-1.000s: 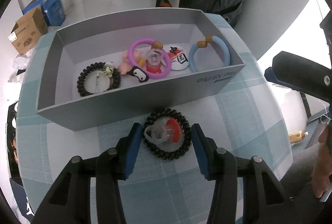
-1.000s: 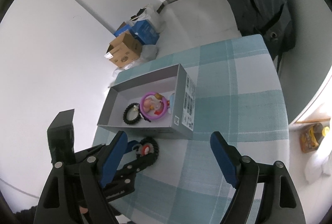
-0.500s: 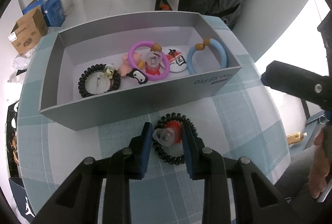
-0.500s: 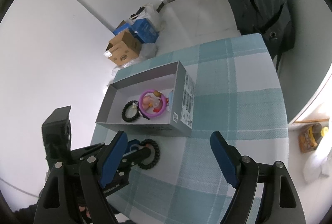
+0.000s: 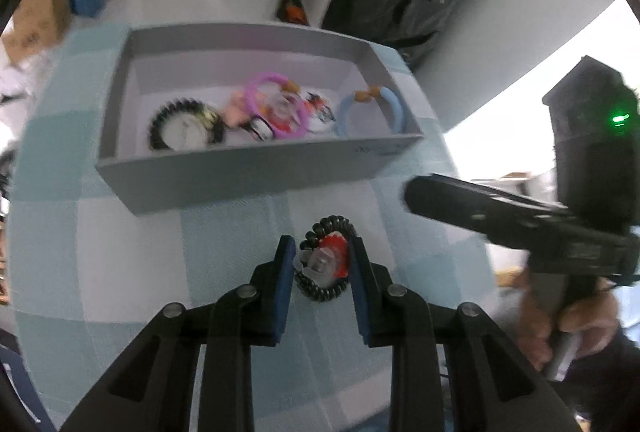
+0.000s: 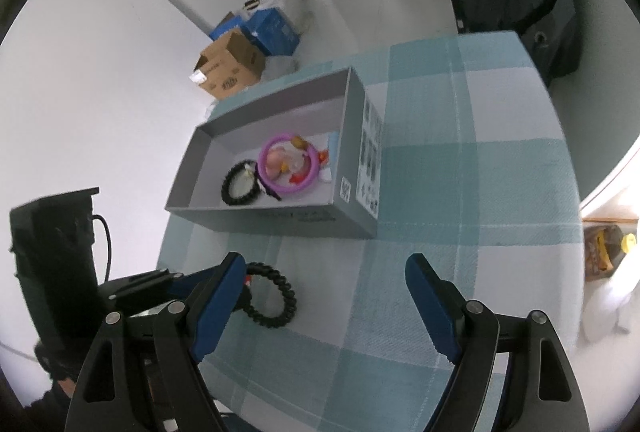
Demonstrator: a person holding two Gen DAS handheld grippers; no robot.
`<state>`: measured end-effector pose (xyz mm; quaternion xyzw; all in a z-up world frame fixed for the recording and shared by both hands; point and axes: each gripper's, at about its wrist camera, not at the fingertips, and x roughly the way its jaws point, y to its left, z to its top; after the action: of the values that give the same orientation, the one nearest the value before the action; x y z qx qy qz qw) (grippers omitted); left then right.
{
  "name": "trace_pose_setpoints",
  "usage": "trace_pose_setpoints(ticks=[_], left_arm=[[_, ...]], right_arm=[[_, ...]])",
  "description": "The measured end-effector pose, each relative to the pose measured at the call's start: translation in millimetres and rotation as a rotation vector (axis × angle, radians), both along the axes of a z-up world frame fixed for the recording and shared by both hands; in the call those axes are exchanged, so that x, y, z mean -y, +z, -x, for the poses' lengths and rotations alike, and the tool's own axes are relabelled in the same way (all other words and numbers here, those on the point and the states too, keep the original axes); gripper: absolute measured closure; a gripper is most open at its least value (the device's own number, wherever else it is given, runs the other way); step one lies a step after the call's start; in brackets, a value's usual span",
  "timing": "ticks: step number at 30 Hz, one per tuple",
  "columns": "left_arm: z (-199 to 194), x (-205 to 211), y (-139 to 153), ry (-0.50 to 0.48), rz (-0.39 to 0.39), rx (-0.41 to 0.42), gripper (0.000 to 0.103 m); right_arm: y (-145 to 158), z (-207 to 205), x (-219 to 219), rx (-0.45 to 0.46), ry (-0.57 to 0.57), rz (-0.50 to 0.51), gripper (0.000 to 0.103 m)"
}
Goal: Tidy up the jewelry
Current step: 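Grasp the red pacifier with the left gripper and lift, then grasp the black coil bracelet with the right gripper while the left gripper holds the pacifier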
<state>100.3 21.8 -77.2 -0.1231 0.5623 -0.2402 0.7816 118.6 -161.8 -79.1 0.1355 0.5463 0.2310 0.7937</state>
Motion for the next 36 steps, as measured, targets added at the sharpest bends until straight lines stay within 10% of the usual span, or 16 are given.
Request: trace_pose_setpoints(ticks=[9,28,36], left_arm=[[1.3,-15.9,-10.5,0.027,0.076,-0.094,0.082],[-3.2,-61.3,18.3,0.210,0.035,0.027,0.082],[1.4,-67.7,22.6,0.211,0.005,0.046,0.082]], right_arm=[[-15.1,0.1,-23.8,-0.038,0.065,0.051,0.021],[-20.2,38.4,-98.1,0.141,0.355,0.280,0.030],[-21.5,61.9,-124.2,0.283,0.462,0.454,0.060]])
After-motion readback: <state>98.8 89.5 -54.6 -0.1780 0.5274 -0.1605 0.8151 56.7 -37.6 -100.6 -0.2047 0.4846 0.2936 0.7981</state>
